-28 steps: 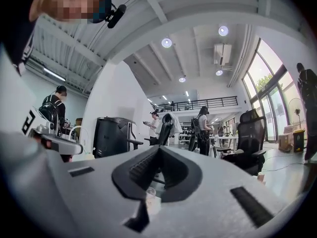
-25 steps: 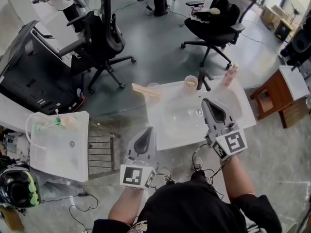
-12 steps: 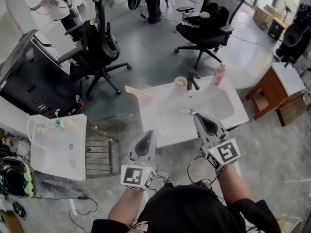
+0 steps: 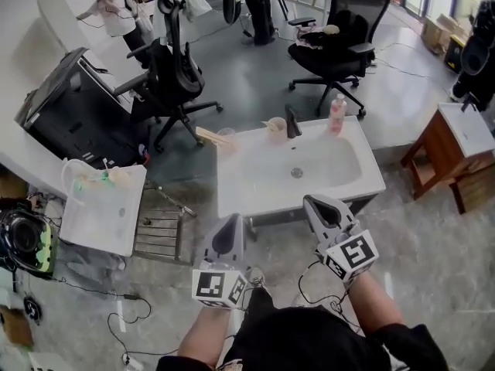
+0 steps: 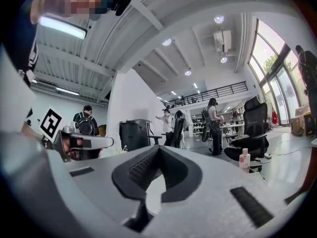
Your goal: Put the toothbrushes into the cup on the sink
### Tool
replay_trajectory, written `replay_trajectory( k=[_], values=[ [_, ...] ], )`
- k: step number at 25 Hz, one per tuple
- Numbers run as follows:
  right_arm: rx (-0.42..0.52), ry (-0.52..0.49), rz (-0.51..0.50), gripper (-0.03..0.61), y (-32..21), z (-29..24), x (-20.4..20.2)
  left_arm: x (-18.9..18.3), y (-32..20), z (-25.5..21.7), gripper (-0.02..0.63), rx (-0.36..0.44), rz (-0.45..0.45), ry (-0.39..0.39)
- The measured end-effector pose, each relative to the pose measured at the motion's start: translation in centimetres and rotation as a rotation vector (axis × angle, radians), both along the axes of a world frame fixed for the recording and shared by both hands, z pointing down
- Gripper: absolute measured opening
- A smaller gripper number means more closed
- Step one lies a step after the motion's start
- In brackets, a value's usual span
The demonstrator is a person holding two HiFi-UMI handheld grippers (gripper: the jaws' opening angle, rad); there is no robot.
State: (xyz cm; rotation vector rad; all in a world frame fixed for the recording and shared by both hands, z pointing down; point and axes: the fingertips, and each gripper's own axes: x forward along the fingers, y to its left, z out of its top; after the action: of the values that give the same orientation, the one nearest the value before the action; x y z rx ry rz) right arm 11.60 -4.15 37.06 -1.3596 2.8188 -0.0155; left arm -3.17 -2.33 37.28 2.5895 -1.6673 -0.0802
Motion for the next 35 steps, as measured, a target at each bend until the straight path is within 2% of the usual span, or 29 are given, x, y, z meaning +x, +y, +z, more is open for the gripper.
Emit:
replay_trajectory(
  k=[7, 16, 26, 35],
  values=[
    [-0.03, -0.057, -0.062, 0.006, 5.1, 1.5, 0.8, 0.3, 6.5, -0.2, 0.008, 0.002, -0.07, -0.026],
    [-0.01, -0.04, -0.068, 0.006, 10.0, 0.2, -3.6, -3.8, 11.1, -0.3, 0.008, -0.007, -0.089, -0.005],
    [0.0, 0.006, 0.022, 0.006, 15.3, -0.8, -8.3, -8.1, 14.6, -0.6, 0.008, -0.002, 0.02, 0.025],
    [0.008, 0.026, 0.093, 0.006, 18.2, -1.0, -9.6, -9.2, 16.2, -1.4, 0.008, 0.02, 0.095, 0.045]
  ],
)
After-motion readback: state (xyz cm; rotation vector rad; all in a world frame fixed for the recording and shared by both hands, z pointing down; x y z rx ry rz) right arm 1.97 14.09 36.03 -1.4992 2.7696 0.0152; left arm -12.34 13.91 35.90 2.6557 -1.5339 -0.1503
